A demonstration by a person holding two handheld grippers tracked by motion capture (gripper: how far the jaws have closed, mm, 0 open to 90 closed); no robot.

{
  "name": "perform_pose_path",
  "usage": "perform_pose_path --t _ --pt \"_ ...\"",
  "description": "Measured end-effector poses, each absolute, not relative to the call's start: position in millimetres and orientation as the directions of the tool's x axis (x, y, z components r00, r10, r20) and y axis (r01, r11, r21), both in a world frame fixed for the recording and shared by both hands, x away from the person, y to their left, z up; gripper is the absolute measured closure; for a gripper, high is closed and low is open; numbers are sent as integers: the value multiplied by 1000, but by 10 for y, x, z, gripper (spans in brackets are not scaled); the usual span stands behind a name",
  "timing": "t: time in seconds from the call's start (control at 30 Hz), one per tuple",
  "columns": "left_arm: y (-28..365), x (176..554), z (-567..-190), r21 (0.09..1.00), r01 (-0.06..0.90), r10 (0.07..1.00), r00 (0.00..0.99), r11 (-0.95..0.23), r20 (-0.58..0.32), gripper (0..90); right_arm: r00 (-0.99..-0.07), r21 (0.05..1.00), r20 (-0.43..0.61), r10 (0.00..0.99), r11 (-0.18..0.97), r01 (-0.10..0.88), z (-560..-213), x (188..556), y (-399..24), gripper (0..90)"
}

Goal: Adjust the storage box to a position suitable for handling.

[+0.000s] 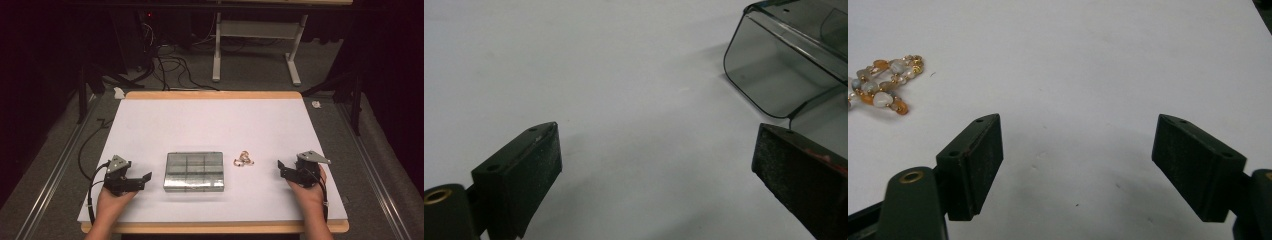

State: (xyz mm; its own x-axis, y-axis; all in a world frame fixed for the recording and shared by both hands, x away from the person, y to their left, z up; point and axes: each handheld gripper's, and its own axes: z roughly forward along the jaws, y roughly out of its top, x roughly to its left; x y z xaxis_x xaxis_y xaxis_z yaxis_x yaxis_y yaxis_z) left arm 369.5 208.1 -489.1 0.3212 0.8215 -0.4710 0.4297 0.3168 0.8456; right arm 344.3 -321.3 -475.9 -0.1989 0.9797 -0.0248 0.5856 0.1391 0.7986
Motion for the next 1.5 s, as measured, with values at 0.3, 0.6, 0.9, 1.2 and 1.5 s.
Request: perform_pose_path --t 0.3,0.6,0.9,1.2,1.5 --pt "2012 3773 -4891 855 406 839 294 323 -458 186 -231 808 11 973 128 575 -4751 3421 -3244 204" --pt "1991 3740 -4899 862 405 828 334 306 -450 240 -305 839 19 952 151 523 -4664 3354 -3057 295" --pt "2001 3729 -4894 856 416 815 350 306 -461 239 -360 836 45 932 162 525 -4546 3452 -2711 383" --pt "1994 3723 -4897 861 408 822 346 302 -452 236 -415 796 70 907 200 571 -4588 3637 -2396 413" --pt "1989 3723 -4897 859 413 820 346 303 -456 244 -450 750 53 891 262 607 -4710 3867 -2144 468"
